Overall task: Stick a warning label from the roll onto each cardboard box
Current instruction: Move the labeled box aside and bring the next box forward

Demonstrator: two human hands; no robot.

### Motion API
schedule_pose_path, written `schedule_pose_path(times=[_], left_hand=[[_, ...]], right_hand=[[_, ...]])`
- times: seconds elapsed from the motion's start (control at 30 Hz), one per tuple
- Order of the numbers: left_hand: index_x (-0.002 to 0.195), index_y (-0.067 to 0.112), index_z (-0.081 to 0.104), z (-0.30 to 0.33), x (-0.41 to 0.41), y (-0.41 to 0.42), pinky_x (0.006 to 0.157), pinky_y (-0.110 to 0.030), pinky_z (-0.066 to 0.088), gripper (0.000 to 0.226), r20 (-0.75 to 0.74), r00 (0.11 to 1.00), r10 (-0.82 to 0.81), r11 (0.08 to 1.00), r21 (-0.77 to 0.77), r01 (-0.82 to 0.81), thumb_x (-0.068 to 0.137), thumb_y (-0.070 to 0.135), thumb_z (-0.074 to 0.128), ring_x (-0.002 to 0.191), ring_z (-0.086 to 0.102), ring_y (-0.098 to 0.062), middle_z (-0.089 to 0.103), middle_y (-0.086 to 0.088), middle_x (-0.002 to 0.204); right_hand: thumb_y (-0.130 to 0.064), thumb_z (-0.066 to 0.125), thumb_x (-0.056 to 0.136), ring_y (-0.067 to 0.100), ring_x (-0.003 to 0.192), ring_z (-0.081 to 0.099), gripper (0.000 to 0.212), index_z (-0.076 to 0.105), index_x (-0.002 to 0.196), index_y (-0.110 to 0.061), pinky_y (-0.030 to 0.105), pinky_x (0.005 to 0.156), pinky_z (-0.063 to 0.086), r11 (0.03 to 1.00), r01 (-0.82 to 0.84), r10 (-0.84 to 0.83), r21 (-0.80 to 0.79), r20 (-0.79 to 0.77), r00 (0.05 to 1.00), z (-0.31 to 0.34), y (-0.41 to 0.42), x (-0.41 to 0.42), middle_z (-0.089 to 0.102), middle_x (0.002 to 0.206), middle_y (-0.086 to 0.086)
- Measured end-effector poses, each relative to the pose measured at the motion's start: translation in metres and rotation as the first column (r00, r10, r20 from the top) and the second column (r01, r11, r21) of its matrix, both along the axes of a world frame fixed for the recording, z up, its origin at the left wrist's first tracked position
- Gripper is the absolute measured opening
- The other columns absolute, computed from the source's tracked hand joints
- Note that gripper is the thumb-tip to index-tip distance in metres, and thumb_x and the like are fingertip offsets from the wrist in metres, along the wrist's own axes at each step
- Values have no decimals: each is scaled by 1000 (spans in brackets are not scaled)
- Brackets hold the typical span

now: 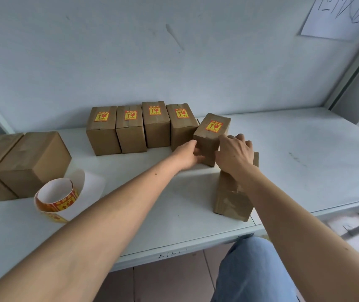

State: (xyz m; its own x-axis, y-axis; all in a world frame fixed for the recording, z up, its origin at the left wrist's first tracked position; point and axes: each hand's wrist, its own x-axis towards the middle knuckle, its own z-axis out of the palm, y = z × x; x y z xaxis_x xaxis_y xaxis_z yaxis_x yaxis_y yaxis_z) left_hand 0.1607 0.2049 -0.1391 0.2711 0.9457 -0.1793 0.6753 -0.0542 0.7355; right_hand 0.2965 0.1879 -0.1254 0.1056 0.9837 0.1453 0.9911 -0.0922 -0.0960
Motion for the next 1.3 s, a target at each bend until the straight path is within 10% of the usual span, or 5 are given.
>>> schedule_pose_path(times=[0.23, 0.43, 0.87, 1.3], left_hand=[[139, 13, 47, -12, 9, -32, 96, -33, 50, 72, -34, 977, -209, 976, -72, 206, 79, 43, 75, 111, 60, -16, 59, -3, 132], [147, 15, 32, -5, 6, -70, 100, -34, 45, 96, 0, 941, -337, 926, -179, 332, 67, 5, 85, 125, 49, -19, 45, -2, 146], [108, 19, 56, -3, -76, -118, 87, -35, 51, 54, -181, 973, -140, 989, 13, 145, 65, 31, 87, 99, 61, -19, 65, 1, 111], [116, 15, 57, -15, -192, -129, 85, -41, 54, 61, -140, 967, 211, 967, 177, -185, 66, 36, 86, 98, 64, -20, 67, -1, 112]], right_hand=[[-55, 37, 94, 36, 131, 34, 58, 45, 135, -15, 47, 99, 30, 978, 157, -185, -137, -229, 956, 15, -18, 29, 46, 141, 10], [-40, 33, 95, 39, 129, 35, 49, 46, 132, -10, 49, 98, 38, 960, 170, -242, -222, -358, 902, 18, -38, 42, 36, 141, 11], [-8, 47, 86, 23, 82, 50, 14, 59, 88, 0, 24, 51, 36, 977, -146, 67, -153, -430, 900, 29, -74, -44, 56, 96, 13], [-15, 53, 93, 27, 121, 49, 37, 51, 129, -6, 34, 98, 42, 899, -434, 369, -65, -424, 827, 14, -39, -164, 52, 130, 14]])
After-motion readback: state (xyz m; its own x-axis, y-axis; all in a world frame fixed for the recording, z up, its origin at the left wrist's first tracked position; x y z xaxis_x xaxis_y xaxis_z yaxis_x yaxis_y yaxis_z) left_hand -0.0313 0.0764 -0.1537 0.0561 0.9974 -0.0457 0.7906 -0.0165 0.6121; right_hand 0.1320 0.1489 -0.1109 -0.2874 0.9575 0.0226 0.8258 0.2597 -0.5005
